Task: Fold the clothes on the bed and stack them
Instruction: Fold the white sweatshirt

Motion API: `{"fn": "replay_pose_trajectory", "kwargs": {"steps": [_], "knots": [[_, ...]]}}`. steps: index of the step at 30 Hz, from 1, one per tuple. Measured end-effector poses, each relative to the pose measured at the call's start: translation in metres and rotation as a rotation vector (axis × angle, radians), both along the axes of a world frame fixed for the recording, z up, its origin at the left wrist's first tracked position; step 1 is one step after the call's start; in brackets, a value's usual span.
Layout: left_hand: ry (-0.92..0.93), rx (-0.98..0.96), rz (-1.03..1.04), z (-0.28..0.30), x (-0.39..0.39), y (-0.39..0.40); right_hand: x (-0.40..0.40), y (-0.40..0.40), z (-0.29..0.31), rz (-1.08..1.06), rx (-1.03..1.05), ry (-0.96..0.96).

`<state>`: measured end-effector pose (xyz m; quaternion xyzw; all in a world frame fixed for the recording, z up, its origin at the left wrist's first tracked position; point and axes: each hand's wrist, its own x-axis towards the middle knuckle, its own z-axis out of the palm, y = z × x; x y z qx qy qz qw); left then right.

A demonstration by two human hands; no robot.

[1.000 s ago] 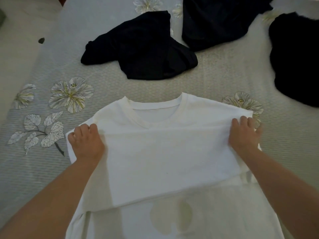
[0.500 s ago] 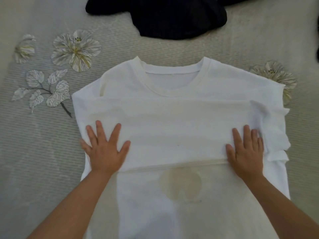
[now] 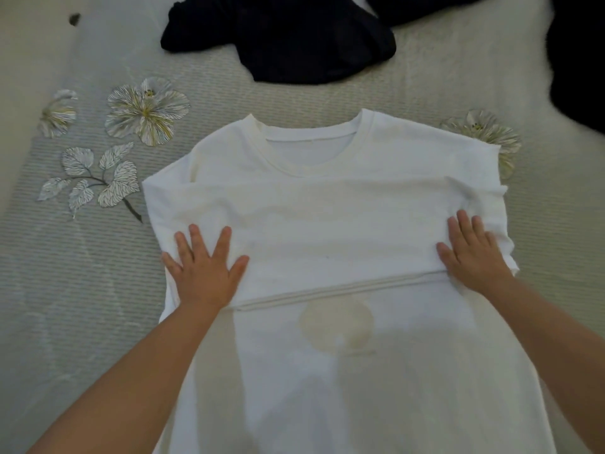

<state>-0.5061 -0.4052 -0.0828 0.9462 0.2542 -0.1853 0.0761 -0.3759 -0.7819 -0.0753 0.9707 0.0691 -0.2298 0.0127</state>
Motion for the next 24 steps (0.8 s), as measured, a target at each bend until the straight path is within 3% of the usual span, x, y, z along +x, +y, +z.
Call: {"fn": "replay_pose_trajectory", "kwargs": {"steps": [3, 6, 9, 11, 17, 24], "knots": [[-0.152, 0.018, -0.143, 0.014, -0.012, -0.022, -0.005, 0.004, 0.011, 0.032, 0.011, -0.069], [-0.386, -0.026, -0.425, 0.022, -0.059, -0.065, -0.058, 0.012, 0.027, 0.087, 0.19, -0.171], [-0.355, -0.125, -0.62, 0.02, -0.135, -0.114, -0.152, -0.007, 0.028, 0.322, 0.285, -0.312], [-0.288, -0.176, -0.7, 0.016, -0.19, -0.144, -0.221, -0.036, 0.023, 0.461, 0.298, -0.302], [-0.272, -0.113, -0.688, 0.001, -0.326, -0.185, -0.351, -0.129, 0.0, 0.766, 0.246, -0.113], [-0.273, -0.027, -0.586, 0.004, -0.362, -0.184, -0.348, -0.167, -0.003, 0.714, 0.281, -0.219]]}}
